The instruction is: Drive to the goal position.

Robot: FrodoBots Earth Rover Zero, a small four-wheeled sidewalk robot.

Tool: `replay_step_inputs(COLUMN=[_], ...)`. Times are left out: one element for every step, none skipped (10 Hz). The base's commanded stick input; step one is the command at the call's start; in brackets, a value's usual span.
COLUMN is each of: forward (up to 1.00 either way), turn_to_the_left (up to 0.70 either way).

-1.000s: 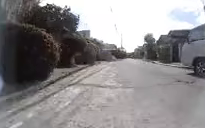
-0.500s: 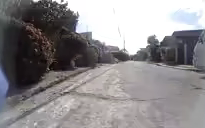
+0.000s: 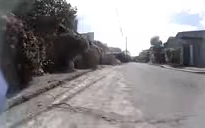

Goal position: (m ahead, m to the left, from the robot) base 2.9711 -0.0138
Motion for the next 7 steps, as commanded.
replay_step_inputs(forward=[1.0,1.0,1.0,1.0,1.0,1.0,1.0], turn_to_the_left=[-0.4,-0.4,-0.4,-0.23,0.02,0.0,0.0])
